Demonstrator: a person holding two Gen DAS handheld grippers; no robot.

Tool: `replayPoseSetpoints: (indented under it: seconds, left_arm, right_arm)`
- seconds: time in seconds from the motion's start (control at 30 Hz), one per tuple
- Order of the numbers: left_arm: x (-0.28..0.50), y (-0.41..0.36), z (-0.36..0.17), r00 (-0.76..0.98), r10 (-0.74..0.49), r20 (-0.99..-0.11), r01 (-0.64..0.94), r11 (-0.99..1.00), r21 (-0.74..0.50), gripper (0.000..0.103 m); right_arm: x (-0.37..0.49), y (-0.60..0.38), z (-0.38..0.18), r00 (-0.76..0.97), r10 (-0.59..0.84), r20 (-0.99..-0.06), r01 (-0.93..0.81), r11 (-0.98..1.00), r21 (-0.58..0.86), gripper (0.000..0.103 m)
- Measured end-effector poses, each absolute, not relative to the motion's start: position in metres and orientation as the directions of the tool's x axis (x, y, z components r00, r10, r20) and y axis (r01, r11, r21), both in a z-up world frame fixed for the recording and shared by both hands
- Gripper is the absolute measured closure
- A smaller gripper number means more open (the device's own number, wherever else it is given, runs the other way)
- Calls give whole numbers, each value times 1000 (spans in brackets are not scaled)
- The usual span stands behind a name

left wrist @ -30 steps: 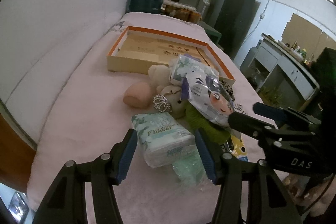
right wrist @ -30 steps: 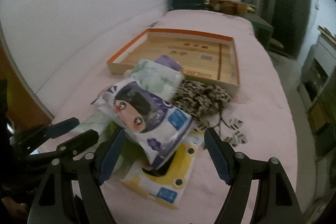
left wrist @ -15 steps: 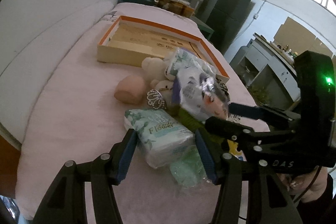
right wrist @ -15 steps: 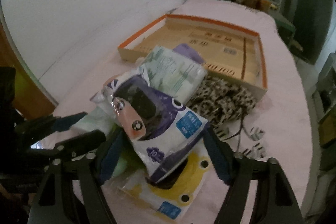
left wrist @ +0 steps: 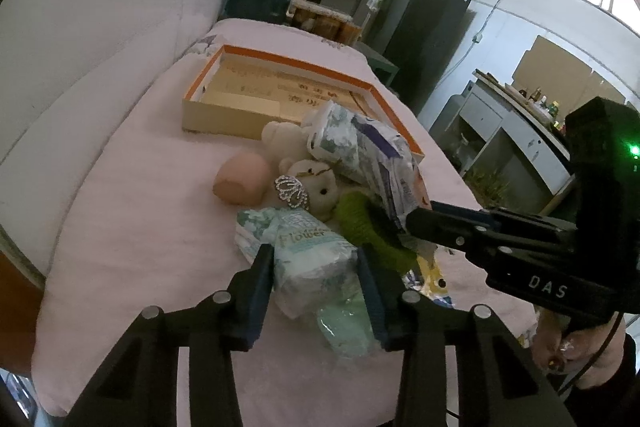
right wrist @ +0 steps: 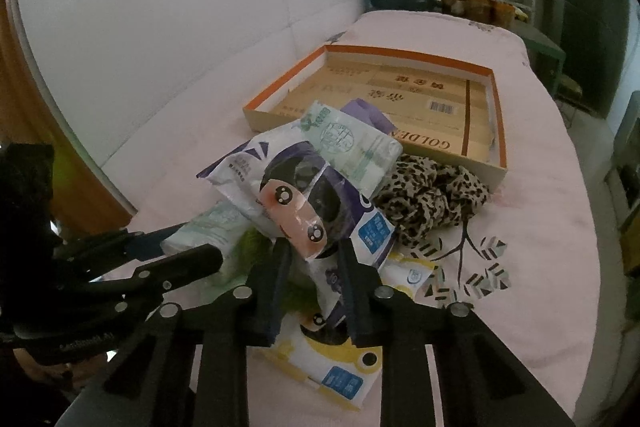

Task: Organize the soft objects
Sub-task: 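Grasp the white tissue pack with the left tool while the right grasps the cartoon wipes pack, then carry the tissue pack with the left tool while the right carries the wipes pack to the tray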

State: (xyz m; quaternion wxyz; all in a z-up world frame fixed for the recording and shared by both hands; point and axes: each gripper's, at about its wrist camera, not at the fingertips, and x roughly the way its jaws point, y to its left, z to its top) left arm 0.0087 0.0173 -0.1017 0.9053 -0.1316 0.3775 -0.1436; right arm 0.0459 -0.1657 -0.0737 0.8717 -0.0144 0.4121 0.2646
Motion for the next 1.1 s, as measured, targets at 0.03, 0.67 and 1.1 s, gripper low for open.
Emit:
replayPoseSetpoints:
  seconds: [0.03,0.67,1.1]
  left_arm:
    - [7,18,-99,679,-360,-639,166,924,-345,62]
    - [-4,17,-35,784,-342,-517,234,936,-265,63]
    - [7,17,-15,804,-340,-488,252,938,-238,63]
  right_arm:
    - [45,-167,-72,522,453,-723,-473,859,197,82]
    - [27,-173,-34,582,465,-667,-482,858,178,95]
    - [34,-180,-19,600,465,-651,-483,859,169,98]
